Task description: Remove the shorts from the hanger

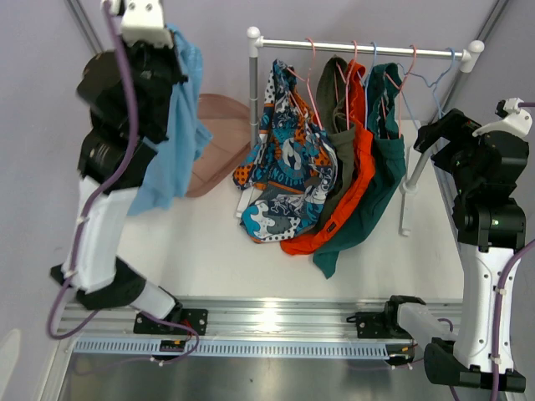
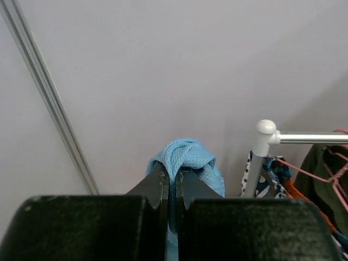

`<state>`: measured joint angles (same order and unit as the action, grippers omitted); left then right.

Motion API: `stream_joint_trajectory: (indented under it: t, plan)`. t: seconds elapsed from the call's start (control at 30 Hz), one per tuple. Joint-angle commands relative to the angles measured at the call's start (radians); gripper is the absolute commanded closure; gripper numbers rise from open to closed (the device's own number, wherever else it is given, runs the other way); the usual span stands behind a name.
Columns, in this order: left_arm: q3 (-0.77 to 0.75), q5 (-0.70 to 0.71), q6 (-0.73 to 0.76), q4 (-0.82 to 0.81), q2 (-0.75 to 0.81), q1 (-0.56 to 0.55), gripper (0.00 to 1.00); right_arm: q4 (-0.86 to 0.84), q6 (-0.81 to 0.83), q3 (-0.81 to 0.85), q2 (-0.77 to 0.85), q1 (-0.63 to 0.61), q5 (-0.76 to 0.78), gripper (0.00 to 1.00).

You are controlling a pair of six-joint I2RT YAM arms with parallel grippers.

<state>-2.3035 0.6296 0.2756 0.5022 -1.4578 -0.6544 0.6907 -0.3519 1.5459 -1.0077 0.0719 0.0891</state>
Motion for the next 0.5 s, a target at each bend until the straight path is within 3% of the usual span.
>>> stream_joint_trajectory:
  t: [0.0, 0.3, 0.47]
  plan:
    - [-0.167, -0.168, -0.097, 0.03, -0.134, 0.187, 1.0, 0.012, -0.022, -0.049, 0.038, 0.003, -0.068, 0.01]
    - [-0.249, -0.271, -0.266, -0.054, -0.396, 0.471, 1.0, 0.004, -0.053, -0.205, 0.155, 0.003, -0.207, 0.01]
    - [-0.238, -0.292, -0.312, -0.071, -0.499, 0.538, 1.0, 0.027, -0.036, -0.198, 0.182, 0.002, -0.204, 0.01]
